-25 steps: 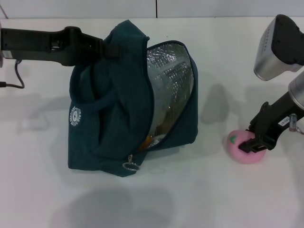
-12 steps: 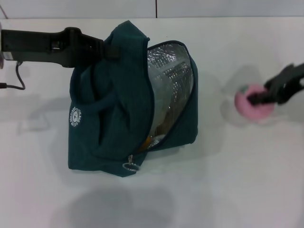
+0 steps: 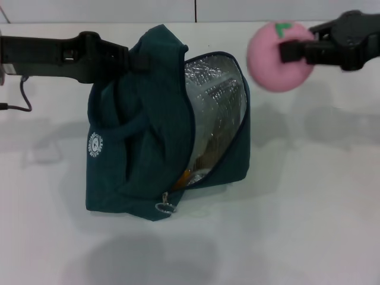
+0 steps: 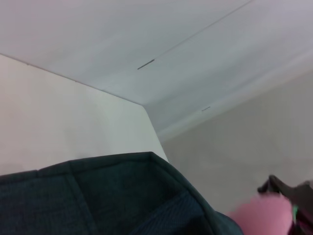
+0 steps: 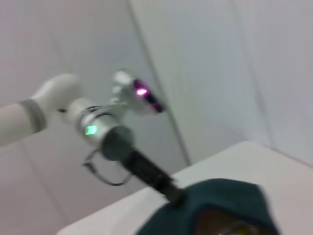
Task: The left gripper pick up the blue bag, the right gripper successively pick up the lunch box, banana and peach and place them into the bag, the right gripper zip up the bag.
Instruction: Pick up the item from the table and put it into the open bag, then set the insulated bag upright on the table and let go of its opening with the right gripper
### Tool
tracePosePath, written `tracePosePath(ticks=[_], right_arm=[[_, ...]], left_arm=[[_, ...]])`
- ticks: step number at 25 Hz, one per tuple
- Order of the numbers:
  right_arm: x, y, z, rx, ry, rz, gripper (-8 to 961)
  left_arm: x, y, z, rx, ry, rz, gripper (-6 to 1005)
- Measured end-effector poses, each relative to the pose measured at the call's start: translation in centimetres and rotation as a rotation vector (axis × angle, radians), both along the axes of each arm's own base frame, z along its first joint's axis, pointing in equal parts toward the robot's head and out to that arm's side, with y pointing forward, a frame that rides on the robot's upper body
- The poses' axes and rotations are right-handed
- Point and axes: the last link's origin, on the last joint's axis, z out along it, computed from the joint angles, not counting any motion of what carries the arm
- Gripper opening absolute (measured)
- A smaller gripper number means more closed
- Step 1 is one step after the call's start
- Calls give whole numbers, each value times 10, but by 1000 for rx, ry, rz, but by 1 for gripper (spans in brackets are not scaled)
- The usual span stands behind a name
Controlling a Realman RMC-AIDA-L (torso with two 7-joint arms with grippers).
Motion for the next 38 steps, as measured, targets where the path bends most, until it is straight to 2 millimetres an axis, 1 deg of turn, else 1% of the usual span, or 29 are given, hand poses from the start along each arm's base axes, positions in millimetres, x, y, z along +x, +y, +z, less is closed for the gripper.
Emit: tracePosePath(ticks=[3, 6, 11, 15, 16, 17, 22, 32, 38], right_arm=[[-9, -2, -16, -57, -15, 37, 127], [-18, -4, -37, -109, -56, 80, 104], [-24, -4, -63, -121, -118, 123, 47], [-34, -2, -80, -117, -159, 159, 54], [-34, -2, -80, -117, -159, 159, 55], [-39, -1, -87, -133, -173, 178, 57], [-42, -1, -92, -153, -182, 187, 197], [-40, 0, -89, -140, -164, 173, 402], [-31, 3, -76, -106, -108, 129, 639]], left_arm=[[1, 0, 0, 0, -1, -2, 40], [1, 0, 0, 1, -1, -2, 40], [0, 0, 0, 0, 0, -3, 40], [0, 0, 0, 1, 2, -7, 40], [0, 0, 0, 2, 3, -8, 40], [0, 0, 0, 3, 3, -9, 40], [0, 0, 0, 6, 4, -13, 40], [0, 0, 0, 7, 5, -11, 40], [-1, 0, 0, 8, 3, -8, 40]])
